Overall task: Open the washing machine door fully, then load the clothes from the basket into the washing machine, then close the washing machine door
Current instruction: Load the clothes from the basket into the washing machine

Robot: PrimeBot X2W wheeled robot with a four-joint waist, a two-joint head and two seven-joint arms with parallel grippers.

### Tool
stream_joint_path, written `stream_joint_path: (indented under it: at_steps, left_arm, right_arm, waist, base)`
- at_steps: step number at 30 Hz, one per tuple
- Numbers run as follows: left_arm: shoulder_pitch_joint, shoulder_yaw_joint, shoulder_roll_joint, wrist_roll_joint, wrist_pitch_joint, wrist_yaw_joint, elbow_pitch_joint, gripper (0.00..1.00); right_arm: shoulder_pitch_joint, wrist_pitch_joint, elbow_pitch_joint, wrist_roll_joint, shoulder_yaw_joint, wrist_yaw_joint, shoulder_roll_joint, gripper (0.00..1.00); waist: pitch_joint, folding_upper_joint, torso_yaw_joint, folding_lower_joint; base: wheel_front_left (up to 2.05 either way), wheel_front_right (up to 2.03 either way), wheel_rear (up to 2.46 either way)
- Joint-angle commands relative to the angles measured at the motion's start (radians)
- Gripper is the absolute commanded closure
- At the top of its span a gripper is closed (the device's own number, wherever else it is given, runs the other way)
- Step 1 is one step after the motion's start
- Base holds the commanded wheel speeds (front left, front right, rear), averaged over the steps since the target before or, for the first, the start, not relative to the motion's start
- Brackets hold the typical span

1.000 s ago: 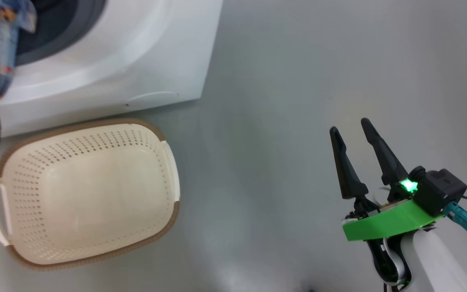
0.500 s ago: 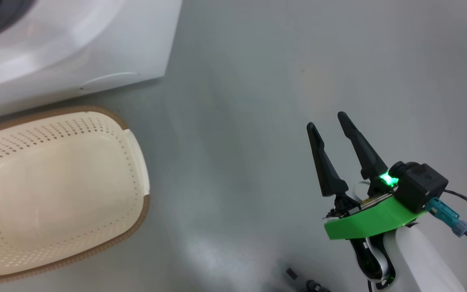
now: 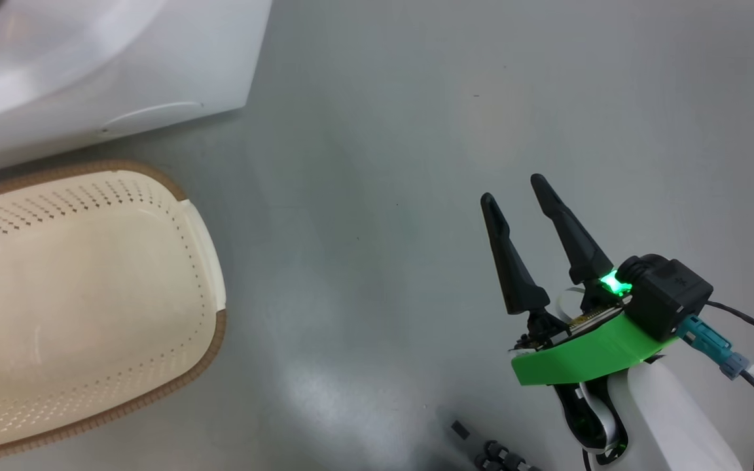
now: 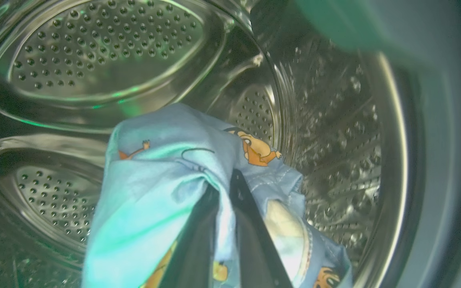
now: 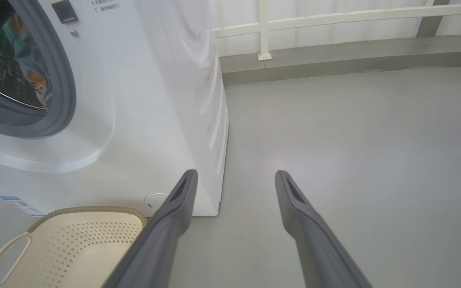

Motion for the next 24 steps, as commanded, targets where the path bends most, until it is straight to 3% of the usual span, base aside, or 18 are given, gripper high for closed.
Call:
stream_joint_path:
  at_steps: [1, 9, 10, 12, 14, 15, 16, 17, 24]
  left_arm:
    - [0.023, 0.017, 0.041, 0.011, -0.005, 0.002, -0.013, 1.00]
    - [0.042, -0.003, 0.033, 0.006, -0.005, 0.001, 0.191, 1.00]
    - [0.035, -0.019, 0.033, 0.006, -0.005, 0.001, 0.225, 0.96]
    - [0.011, -0.045, 0.030, -0.002, 0.016, 0.001, 0.294, 0.70]
    - [-0.017, -0.065, 0.030, -0.012, 0.035, 0.001, 0.345, 0.51]
    - [-0.030, -0.074, 0.029, -0.016, 0.056, 0.001, 0.374, 0.22]
    - [-0.042, -0.087, 0.027, -0.016, 0.071, 0.001, 0.394, 0.04]
    - [-0.055, -0.091, 0.028, -0.020, 0.083, 0.001, 0.414, 0.00]
    - [-0.085, -0.107, 0.023, -0.042, 0.120, 0.001, 0.488, 0.00]
  right_arm:
    - [-0.009, -0.008, -0.025, 0.010, 0.017, 0.004, -0.005, 0.00]
    - [-0.002, -0.008, -0.026, 0.014, 0.019, 0.004, -0.005, 0.00]
    - [-0.001, -0.008, -0.025, 0.014, 0.018, 0.004, -0.005, 0.00]
    - [0.000, -0.008, -0.025, 0.014, 0.016, 0.004, -0.005, 0.00]
    - [-0.002, -0.008, -0.025, 0.016, 0.016, 0.004, -0.005, 0.00]
    - [-0.002, -0.008, -0.024, 0.017, 0.017, 0.004, -0.005, 0.00]
    - [-0.003, -0.008, -0.024, 0.018, 0.019, 0.004, -0.005, 0.00]
    - [-0.003, -0.008, -0.024, 0.018, 0.020, 0.004, -0.005, 0.00]
    - [-0.005, -0.008, -0.020, 0.022, 0.020, 0.004, -0.005, 0.00]
  waist:
    - [-0.002, -0.0001, 0.000, 0.0000]
    - [-0.005, -0.0001, 0.003, 0.0000]
    - [-0.006, -0.0001, 0.004, 0.0000]
    - [-0.008, -0.0001, 0.007, 0.0000]
    - [-0.011, -0.0001, 0.010, 0.0000]
    - [-0.013, -0.0001, 0.011, 0.0000]
    - [-0.015, -0.0001, 0.013, 0.0000]
    - [-0.016, -0.0001, 0.014, 0.0000]
    - [-0.031, -0.0001, 0.016, 0.0000]
  base:
    - [0.00, 0.00, 0.00]
    - [0.00, 0.00, 0.00]
    - [0.00, 0.00, 0.00]
    - [0.00, 0.00, 0.00]
    - [0.00, 0.00, 0.00]
    - [0.00, 0.00, 0.00]
    - [0.00, 0.00, 0.00]
    - [0.00, 0.00, 0.00]
    - [0.00, 0.00, 0.00]
